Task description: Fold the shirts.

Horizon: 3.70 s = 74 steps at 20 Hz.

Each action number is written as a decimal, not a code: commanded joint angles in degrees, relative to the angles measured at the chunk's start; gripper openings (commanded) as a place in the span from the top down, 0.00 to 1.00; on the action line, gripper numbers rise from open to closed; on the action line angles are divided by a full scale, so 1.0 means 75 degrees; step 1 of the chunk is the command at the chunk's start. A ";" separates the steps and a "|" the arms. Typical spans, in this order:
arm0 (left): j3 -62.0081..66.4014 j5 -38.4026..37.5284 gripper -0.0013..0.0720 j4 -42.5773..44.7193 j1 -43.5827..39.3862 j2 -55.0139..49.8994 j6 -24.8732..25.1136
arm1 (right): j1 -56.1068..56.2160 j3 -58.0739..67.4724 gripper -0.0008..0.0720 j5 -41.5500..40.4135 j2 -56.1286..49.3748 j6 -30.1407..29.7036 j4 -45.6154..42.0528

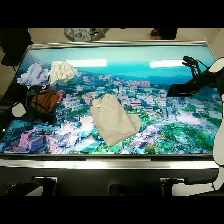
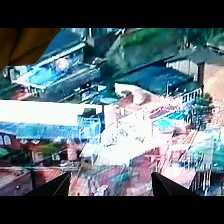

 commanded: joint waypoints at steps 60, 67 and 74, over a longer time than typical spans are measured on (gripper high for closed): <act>0.0370 0.0248 0.15 -0.6478 -0.2136 -0.3267 0.2355 | 0.1341 -0.3398 0.03 0.0189 -0.0026 -0.1874 0.1142; 0.0370 0.1527 0.58 -0.6484 -0.2445 -0.3448 0.2127 | 0.1434 -0.4156 0.03 -0.0970 -0.0026 -0.2008 0.1982; 0.0373 0.1786 0.95 -0.6484 -0.2465 -0.3445 0.2122 | 0.1437 -0.4549 0.12 -0.1396 -0.0653 -0.1999 0.3340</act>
